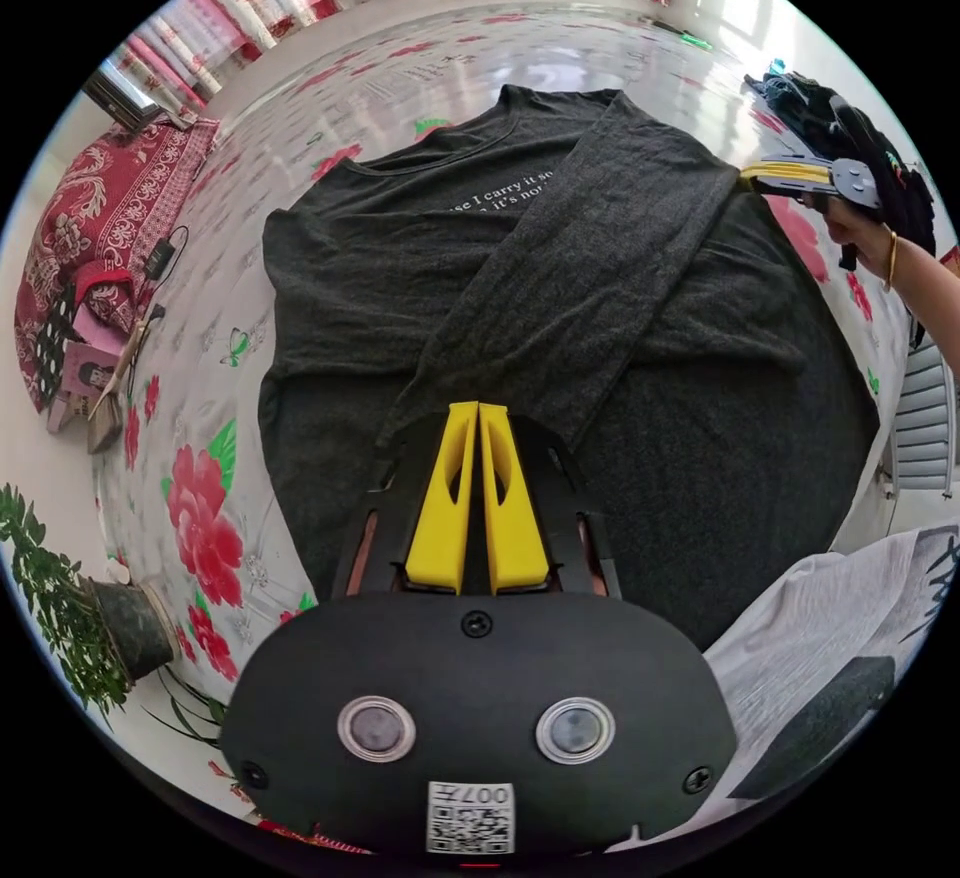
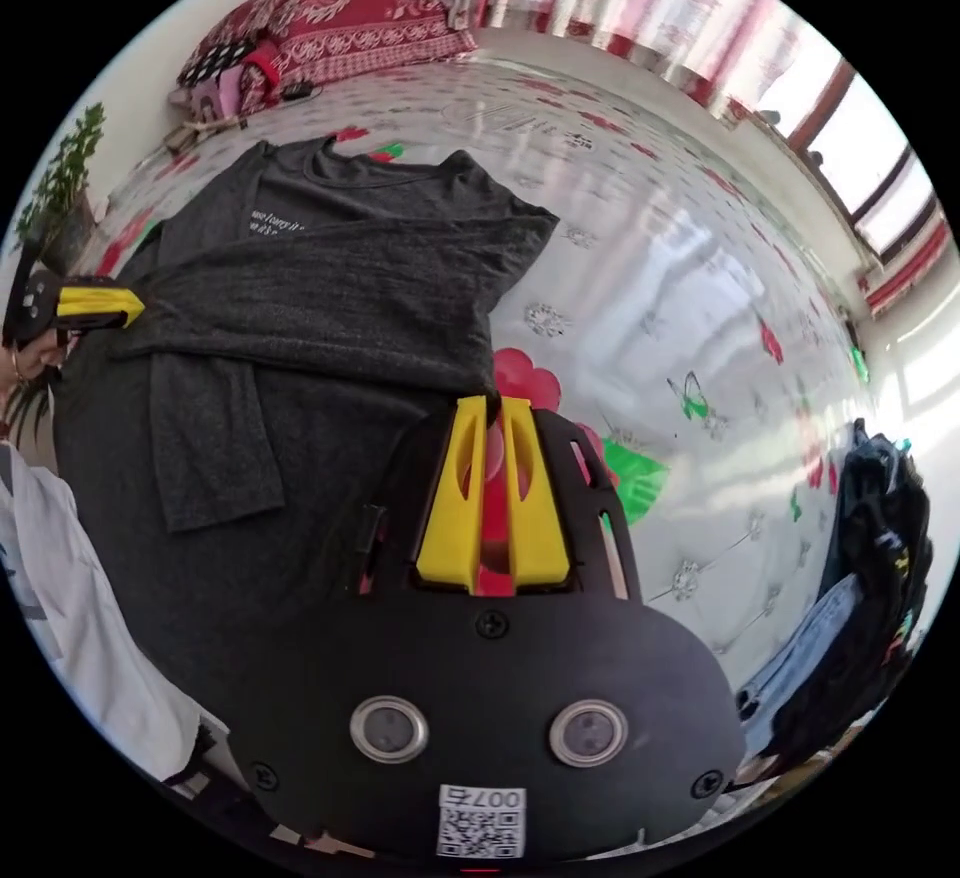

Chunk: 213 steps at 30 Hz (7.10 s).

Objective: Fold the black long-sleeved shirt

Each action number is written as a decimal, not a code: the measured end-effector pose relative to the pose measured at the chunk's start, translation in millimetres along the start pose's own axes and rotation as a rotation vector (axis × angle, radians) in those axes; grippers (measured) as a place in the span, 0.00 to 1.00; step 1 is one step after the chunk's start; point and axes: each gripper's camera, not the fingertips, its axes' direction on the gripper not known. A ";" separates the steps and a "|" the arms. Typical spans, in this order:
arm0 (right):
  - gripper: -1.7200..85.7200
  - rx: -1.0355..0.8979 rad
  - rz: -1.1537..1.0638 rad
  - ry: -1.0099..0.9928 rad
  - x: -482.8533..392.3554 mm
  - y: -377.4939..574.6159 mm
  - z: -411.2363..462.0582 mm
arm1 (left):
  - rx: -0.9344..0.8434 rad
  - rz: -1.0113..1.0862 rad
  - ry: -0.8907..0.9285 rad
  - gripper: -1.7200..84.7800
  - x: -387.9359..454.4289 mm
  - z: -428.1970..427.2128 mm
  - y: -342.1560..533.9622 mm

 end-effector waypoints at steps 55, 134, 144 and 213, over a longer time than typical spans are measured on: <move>0.05 -0.042 0.323 -0.310 117.2 67.2 -88.8 | 0.081 -0.357 -0.015 0.10 -232.7 -2.3 47.9; 0.03 -0.217 0.238 -0.205 17.4 -163.6 -1.0 | -0.001 -0.232 0.374 0.05 -376.0 93.0 -123.9; 0.06 -0.201 -0.372 -0.102 -135.9 -120.2 -36.8 | 0.040 -0.071 0.182 0.10 -318.5 54.9 -81.2; 0.02 -0.178 -0.340 -0.251 -102.4 -203.9 22.4 | 0.009 0.325 0.329 0.10 -210.4 90.3 -189.6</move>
